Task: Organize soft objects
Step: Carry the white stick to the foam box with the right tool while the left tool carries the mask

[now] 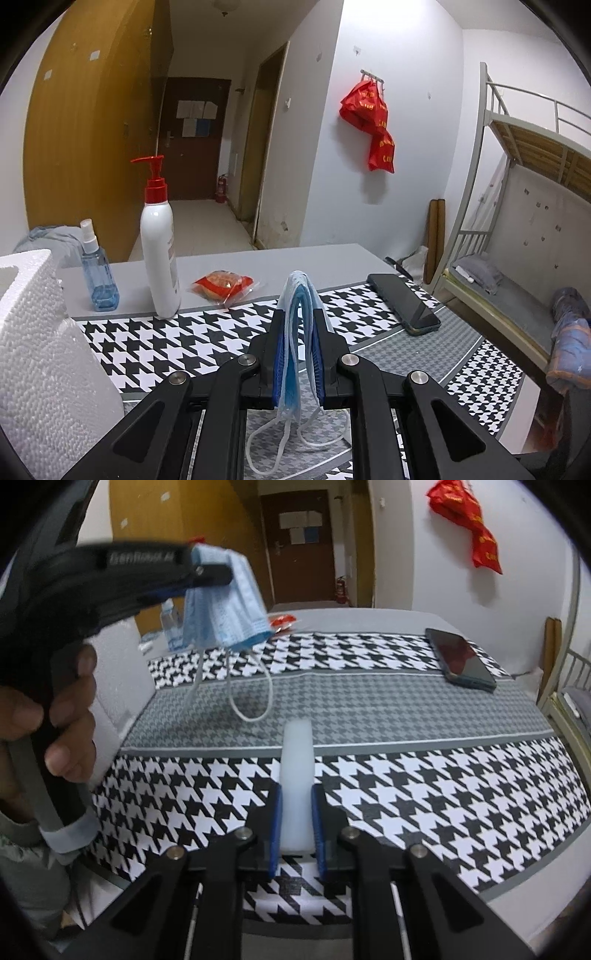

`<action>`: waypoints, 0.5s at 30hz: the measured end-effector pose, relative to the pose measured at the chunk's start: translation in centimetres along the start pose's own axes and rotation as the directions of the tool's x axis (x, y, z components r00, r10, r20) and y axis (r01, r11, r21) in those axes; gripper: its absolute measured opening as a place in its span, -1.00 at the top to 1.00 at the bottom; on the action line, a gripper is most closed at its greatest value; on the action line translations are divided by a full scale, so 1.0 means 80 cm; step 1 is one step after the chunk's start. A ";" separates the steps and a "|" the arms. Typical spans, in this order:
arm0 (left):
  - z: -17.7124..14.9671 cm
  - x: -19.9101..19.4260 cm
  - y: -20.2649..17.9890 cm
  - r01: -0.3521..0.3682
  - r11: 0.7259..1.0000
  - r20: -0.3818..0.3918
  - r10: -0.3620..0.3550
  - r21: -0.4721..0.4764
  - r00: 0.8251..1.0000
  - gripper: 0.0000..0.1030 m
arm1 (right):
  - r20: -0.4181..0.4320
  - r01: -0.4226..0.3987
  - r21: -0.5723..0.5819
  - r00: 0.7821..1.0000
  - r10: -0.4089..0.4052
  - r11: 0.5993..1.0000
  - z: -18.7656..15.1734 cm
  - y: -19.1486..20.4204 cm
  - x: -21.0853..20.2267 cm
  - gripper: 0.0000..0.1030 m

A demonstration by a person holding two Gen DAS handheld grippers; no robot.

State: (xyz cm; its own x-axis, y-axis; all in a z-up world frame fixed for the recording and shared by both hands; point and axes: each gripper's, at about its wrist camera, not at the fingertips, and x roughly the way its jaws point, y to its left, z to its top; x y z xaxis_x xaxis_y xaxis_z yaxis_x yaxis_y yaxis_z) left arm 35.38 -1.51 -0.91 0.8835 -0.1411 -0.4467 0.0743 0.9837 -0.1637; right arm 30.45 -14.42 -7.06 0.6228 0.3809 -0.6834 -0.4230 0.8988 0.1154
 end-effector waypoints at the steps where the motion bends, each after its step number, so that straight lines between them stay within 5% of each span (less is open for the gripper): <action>1: 0.000 -0.001 0.000 0.003 1.000 0.002 -0.003 -0.001 1.000 0.72 | 0.006 -0.005 0.015 1.000 0.005 1.000 0.000 -0.002 -0.003 0.64; 15: 0.004 -0.030 -0.030 0.103 0.994 0.028 -0.104 0.045 0.994 0.72 | 0.123 -0.029 0.186 0.992 0.006 0.982 0.001 -0.049 -0.060 0.64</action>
State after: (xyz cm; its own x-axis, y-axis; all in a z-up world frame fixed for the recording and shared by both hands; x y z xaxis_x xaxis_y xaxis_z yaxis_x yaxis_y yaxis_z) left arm 33.21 -3.53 0.87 0.8835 -0.2398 -0.4024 0.1855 0.9679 -0.1695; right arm 29.16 -19.74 -4.14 0.6964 0.4097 -0.5892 -0.3109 0.9122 0.2669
